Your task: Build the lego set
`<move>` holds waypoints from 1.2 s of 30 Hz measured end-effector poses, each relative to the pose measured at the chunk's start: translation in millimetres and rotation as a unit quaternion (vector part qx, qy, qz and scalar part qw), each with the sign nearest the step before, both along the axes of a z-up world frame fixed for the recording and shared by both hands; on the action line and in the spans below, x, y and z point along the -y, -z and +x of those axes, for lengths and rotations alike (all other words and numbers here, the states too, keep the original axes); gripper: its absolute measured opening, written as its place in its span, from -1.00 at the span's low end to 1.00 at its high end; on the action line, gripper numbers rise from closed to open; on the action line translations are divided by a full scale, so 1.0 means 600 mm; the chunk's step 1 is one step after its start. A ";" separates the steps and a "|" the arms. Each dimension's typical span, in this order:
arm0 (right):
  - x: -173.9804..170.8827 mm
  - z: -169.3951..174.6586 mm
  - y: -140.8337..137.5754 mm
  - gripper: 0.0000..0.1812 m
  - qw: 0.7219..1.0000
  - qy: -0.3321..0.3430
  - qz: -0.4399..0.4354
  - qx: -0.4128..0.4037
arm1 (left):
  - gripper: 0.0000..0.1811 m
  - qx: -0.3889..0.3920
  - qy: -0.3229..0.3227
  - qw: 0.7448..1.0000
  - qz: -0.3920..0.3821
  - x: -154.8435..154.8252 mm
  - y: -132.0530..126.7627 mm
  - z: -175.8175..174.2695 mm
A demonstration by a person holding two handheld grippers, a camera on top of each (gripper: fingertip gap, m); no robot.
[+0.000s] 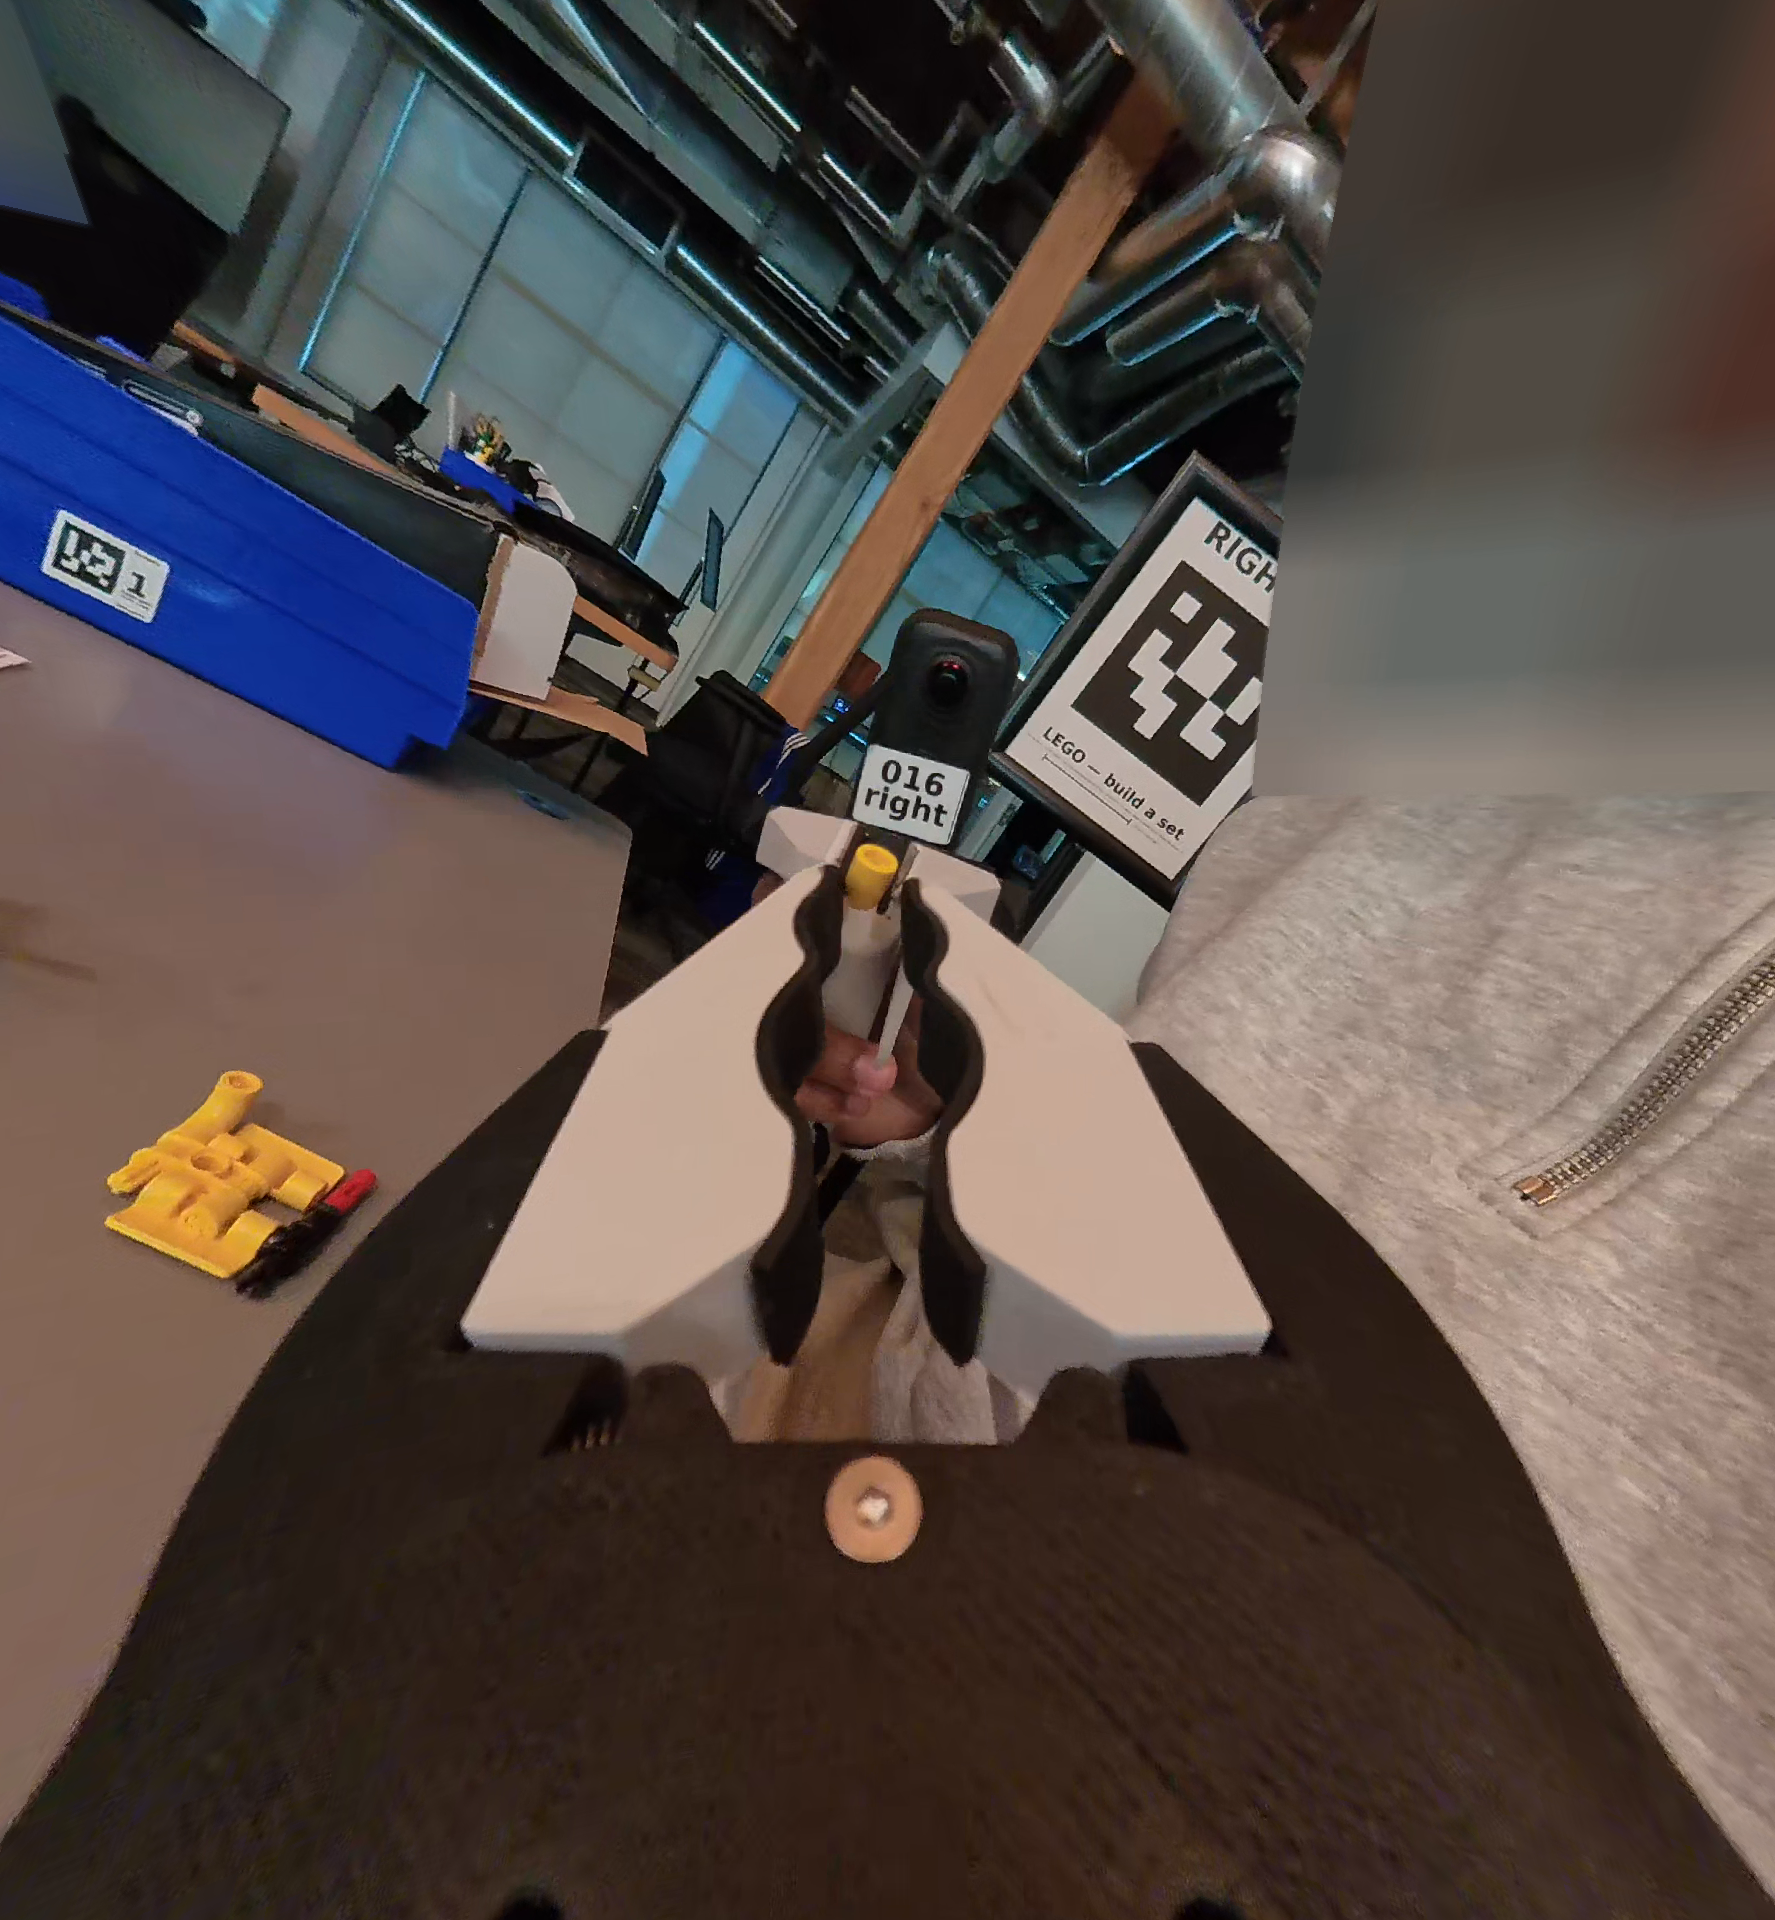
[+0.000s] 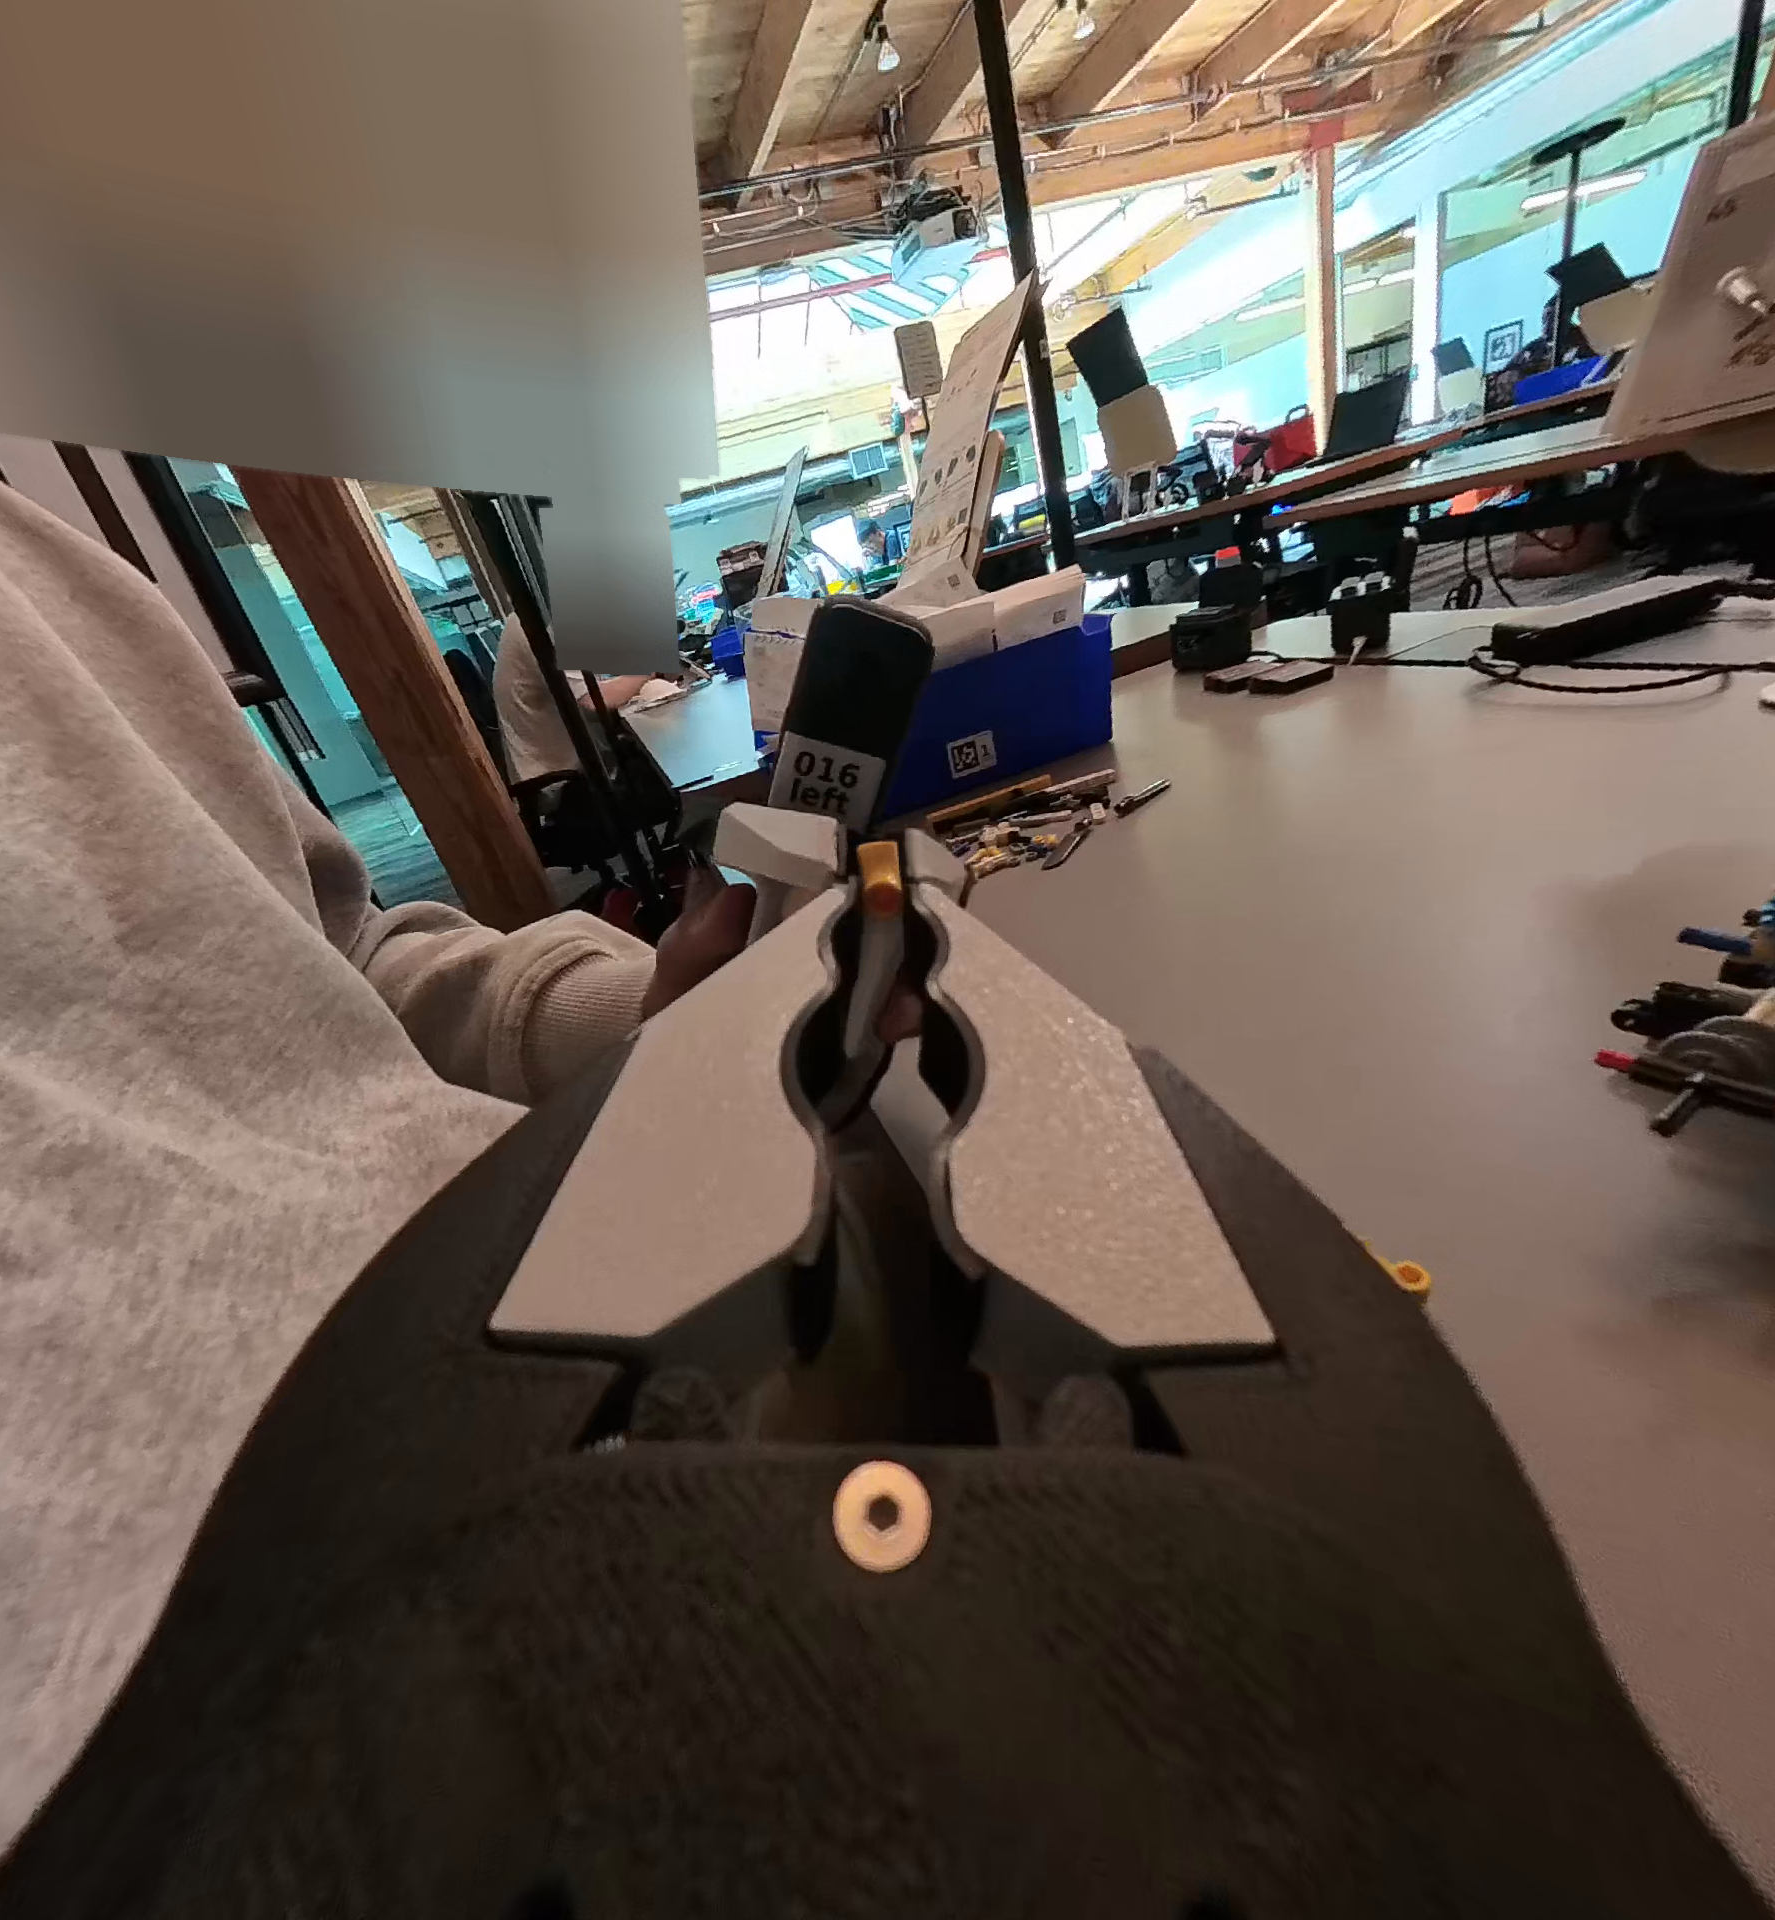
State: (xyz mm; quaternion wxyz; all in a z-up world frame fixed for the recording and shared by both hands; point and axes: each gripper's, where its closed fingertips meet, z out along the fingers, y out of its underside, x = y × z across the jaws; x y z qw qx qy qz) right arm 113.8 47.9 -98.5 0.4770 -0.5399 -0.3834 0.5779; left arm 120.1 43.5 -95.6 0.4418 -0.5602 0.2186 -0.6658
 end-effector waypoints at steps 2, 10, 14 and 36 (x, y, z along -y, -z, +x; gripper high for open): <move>-0.001 0.000 0.002 -0.94 1.000 -0.007 -0.011 0.001 | -0.91 -0.004 0.005 1.000 -0.002 -0.001 0.003 0.000; -0.002 0.000 0.013 -0.91 1.000 -0.019 -0.019 0.015 | -0.94 -0.004 0.004 1.000 -0.017 -0.008 0.010 -0.004; -0.016 0.012 0.009 -0.76 0.999 0.026 0.037 0.029 | -0.95 0.009 0.009 0.998 -0.057 -0.019 0.017 -0.007; -0.017 0.007 0.060 -0.92 0.952 0.086 0.235 0.177 | -0.95 0.006 0.094 0.976 -0.197 -0.019 0.062 0.012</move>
